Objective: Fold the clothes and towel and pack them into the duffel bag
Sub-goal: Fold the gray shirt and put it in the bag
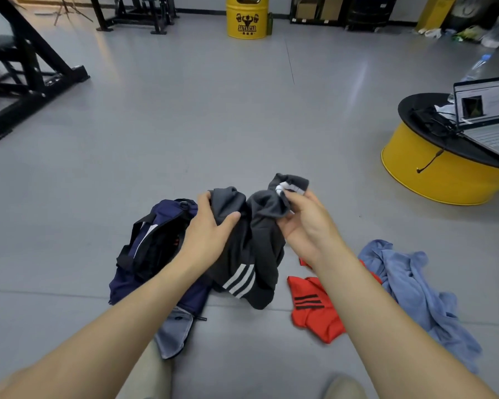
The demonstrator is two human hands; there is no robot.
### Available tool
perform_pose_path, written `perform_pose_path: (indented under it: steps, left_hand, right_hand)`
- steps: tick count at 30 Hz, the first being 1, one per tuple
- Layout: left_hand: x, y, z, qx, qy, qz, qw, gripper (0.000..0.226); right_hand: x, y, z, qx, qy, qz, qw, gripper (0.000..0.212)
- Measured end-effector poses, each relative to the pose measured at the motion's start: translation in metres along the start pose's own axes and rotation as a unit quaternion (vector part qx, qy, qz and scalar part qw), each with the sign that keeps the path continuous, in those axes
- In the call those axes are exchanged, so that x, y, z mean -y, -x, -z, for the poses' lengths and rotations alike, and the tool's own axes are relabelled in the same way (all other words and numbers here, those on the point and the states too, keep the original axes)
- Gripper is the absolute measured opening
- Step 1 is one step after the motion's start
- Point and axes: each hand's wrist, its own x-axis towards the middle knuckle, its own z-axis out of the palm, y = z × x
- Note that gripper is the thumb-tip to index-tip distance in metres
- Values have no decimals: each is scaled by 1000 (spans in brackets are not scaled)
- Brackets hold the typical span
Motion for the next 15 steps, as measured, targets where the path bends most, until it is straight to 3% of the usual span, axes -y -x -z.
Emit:
perform_pose_path:
  steps: [3,6,8,10,13,15]
  left_hand:
    - [7,-4,3,1,-78,30,997,77]
    - [13,-3,1,10,-216,48,975,73]
    - [12,2,-2,-20,-278,17,960,64]
    - [6,6,-6,-31,-236,-27,971,47]
    - [-4,12,-15,76,-31,-23,996,26]
    - [-4,20,-25,117,6,-39,992,22]
  right_hand:
    - [13,-3,-5,26,-52,12,998,22]
    - [20,-1,-13,63,-58,12,996,23]
    - [22,2,-18,82,-37,10,996,24]
    - [23,5,-21,92,-19,7,996,27]
    - [22,6,-23,104,-20,0,994,28]
    - [23,5,-22,98,-20,-1,995,27]
